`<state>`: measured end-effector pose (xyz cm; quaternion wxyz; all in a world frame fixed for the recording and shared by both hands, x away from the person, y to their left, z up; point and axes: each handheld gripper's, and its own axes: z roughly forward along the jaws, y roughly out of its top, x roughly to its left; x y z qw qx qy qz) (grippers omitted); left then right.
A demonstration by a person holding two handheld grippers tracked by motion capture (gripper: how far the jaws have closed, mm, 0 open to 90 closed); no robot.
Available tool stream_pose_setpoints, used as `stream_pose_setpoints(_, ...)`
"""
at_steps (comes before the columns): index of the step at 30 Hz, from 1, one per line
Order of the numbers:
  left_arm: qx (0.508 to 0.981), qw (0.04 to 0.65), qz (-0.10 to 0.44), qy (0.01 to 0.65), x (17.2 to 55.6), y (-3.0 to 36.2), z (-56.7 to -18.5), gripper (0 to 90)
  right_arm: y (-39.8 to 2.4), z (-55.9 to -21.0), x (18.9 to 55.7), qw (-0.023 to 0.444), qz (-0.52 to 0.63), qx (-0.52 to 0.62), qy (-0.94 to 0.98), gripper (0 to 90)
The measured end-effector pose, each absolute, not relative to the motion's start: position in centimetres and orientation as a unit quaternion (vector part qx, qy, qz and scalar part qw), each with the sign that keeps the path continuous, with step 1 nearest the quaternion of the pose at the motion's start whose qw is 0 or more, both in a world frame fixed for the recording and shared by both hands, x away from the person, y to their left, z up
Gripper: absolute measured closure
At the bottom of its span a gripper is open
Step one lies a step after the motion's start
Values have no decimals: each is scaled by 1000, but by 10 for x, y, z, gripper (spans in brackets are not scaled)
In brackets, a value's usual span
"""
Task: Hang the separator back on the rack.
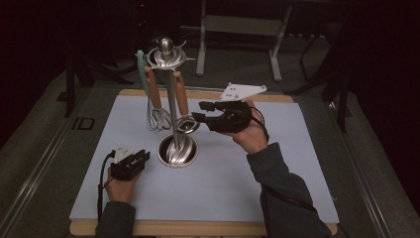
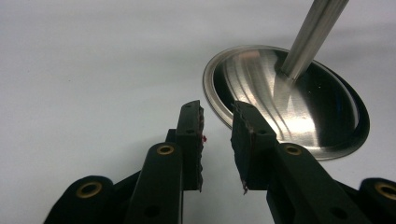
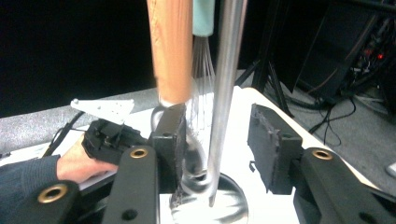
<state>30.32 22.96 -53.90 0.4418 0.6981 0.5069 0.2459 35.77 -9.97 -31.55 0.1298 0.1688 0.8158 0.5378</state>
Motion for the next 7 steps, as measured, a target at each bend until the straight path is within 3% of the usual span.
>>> stream_pose_setpoints(7,698,441,246,508,303,230,-539,730,-118,-332,362,127,525,193,819,511)
